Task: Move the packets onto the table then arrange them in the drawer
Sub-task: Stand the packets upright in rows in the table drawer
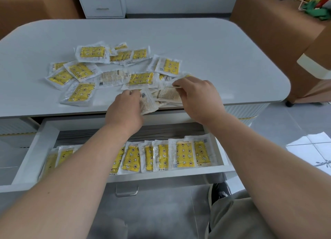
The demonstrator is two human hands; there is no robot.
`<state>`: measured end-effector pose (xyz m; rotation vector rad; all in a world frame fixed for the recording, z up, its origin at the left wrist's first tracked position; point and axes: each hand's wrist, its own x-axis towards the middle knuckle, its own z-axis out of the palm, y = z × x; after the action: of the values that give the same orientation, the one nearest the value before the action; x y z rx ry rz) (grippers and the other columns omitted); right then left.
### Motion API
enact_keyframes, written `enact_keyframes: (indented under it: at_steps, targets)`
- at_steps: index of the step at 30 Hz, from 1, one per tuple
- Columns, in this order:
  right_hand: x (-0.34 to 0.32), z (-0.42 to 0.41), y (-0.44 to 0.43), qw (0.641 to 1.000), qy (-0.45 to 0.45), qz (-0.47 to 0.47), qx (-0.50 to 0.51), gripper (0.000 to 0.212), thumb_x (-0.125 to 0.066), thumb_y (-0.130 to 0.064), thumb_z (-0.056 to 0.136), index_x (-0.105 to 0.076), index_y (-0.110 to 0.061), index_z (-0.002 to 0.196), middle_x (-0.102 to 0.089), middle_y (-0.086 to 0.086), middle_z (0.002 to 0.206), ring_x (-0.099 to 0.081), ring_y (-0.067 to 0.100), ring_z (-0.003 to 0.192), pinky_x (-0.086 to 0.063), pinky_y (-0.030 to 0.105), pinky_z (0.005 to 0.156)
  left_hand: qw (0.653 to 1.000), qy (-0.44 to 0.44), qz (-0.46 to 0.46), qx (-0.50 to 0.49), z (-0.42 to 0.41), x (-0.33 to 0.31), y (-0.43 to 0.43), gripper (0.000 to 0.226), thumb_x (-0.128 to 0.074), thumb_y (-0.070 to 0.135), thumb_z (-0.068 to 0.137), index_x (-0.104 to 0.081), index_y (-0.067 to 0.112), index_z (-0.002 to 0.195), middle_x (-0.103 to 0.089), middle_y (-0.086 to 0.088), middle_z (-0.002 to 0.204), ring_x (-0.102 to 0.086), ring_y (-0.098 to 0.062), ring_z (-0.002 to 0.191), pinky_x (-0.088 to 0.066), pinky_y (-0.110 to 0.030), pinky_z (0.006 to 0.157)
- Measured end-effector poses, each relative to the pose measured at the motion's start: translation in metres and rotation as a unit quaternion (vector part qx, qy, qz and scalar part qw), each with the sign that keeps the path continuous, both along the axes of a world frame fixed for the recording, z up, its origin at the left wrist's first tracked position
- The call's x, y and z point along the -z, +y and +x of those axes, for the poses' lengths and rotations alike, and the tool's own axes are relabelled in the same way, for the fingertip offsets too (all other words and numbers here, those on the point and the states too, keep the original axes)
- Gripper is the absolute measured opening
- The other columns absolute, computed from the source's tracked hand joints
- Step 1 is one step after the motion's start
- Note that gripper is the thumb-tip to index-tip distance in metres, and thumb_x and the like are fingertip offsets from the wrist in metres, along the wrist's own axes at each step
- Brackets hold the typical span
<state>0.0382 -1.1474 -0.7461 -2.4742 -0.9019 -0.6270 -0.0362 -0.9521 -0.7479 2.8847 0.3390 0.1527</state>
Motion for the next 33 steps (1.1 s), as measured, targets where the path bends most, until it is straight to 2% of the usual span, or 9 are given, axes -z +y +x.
enact_keyframes:
  at_steps: [6, 10, 13, 15, 17, 20, 26, 30, 33]
  targets:
    - [-0.01, 0.001, 0.003, 0.995, -0.07, 0.061, 0.042, 0.016, -0.06, -0.01, 0.096, -0.074, -0.011, 0.104, -0.071, 0.005, 0.08, -0.06, 0.032, 0.058, -0.042, 0.034, 0.061, 0.99, -0.059, -0.12, -0.054, 0.001, -0.005, -0.002, 0.039, -0.054, -0.001, 0.091, -0.06, 0.013, 0.128, -0.06, -0.009, 0.123, -0.058, -0.027, 0.107, -0.044, -0.031, 0.081]
    - [-0.02, -0.007, 0.005, 0.993, -0.057, 0.09, 0.059, 0.018, -0.057, -0.014, 0.099, -0.072, -0.008, 0.106, -0.069, 0.006, 0.081, -0.057, 0.031, 0.059, -0.036, 0.031, 0.058, 0.979, -0.164, -0.105, -0.065, -0.003, -0.018, 0.0, 0.008, -0.052, 0.005, 0.098, -0.058, 0.008, 0.102, -0.054, -0.002, 0.081, -0.05, -0.027, 0.076, -0.036, -0.031, 0.059]
    - [-0.032, -0.012, 0.004, 0.989, 0.032, 0.128, 0.067, 0.021, -0.05, -0.018, 0.103, -0.067, -0.008, 0.11, -0.067, 0.004, 0.089, -0.059, 0.027, 0.074, -0.047, 0.037, 0.061, 0.965, -0.216, -0.136, -0.061, -0.008, -0.028, -0.001, 0.023, -0.054, 0.015, 0.1, -0.045, 0.009, 0.08, -0.04, 0.003, 0.062, -0.038, -0.019, 0.056, -0.022, -0.028, 0.046]
    - [-0.04, -0.012, 0.002, 0.976, 0.123, 0.161, 0.074, 0.018, -0.049, -0.02, 0.104, -0.063, -0.009, 0.104, -0.064, 0.0, 0.087, -0.058, 0.022, 0.078, -0.049, 0.038, 0.065, 0.95, -0.224, -0.211, -0.056, -0.009, -0.032, -0.004, 0.031, -0.059, 0.023, 0.099, -0.048, 0.006, 0.075, -0.044, 0.0, 0.062, -0.038, -0.02, 0.054, -0.027, -0.026, 0.047]
    - [-0.044, -0.011, 0.001, 0.951, 0.21, 0.213, 0.076, 0.017, -0.051, -0.023, 0.104, -0.062, -0.01, 0.101, -0.067, -0.001, 0.089, -0.064, 0.02, 0.083, -0.056, 0.04, 0.073, 0.909, -0.198, -0.362, -0.055, -0.009, -0.035, -0.007, 0.02, -0.066, 0.025, 0.096, -0.065, 0.012, 0.081, -0.065, 0.003, 0.073, -0.061, -0.02, 0.065, -0.048, -0.024, 0.054]
    - [-0.044, -0.01, -0.001, 0.912, 0.299, 0.276, 0.054, 0.014, -0.055, -0.023, 0.103, -0.067, -0.017, 0.104, -0.074, -0.002, 0.097, -0.072, 0.019, 0.091, -0.06, 0.045, 0.083, 0.833, -0.121, -0.534, -0.073, -0.013, -0.036, -0.01, 0.011, -0.07, 0.018, 0.094, -0.072, 0.026, 0.087, -0.075, 0.014, 0.08, -0.07, 0.003, 0.072, -0.051, -0.011, 0.056]
    - [-0.043, -0.009, -0.013, 0.82, 0.461, 0.339, -0.027, 0.007, -0.066, -0.013, 0.098, -0.073, -0.012, 0.099, -0.079, 0.008, 0.1, -0.077, 0.024, 0.092, -0.062, 0.046, 0.086, 0.788, -0.034, -0.605, -0.11, -0.019, -0.038, -0.002, 0.009, -0.072, 0.009, 0.089, -0.075, 0.015, 0.095, -0.079, -0.002, 0.093, -0.076, -0.02, 0.091, -0.059, -0.04, 0.084]
    - [-0.037, -0.002, -0.028, 0.811, 0.558, 0.171, -0.051, 0.016, -0.075, -0.01, 0.09, -0.075, -0.005, 0.105, -0.079, 0.007, 0.1, -0.076, 0.026, 0.095, -0.06, 0.044, 0.091, 0.818, 0.022, -0.56, -0.127, -0.02, -0.031, 0.008, 0.012, -0.078, 0.007, 0.083, -0.072, 0.013, 0.092, -0.079, -0.003, 0.091, -0.074, -0.027, 0.094, -0.055, -0.046, 0.092]
    - [-0.025, -0.003, -0.032, 0.82, 0.569, -0.002, -0.057, 0.013, -0.077, -0.013, 0.088, -0.075, -0.007, 0.1, -0.079, 0.007, 0.094, -0.076, 0.026, 0.09, -0.061, 0.04, 0.085, 0.867, 0.106, -0.471, -0.119, -0.02, -0.022, 0.015, 0.062, -0.091, 0.022, 0.066, -0.067, 0.013, 0.122, -0.072, -0.004, 0.117, -0.066, -0.024, 0.11, -0.046, -0.042, 0.101]
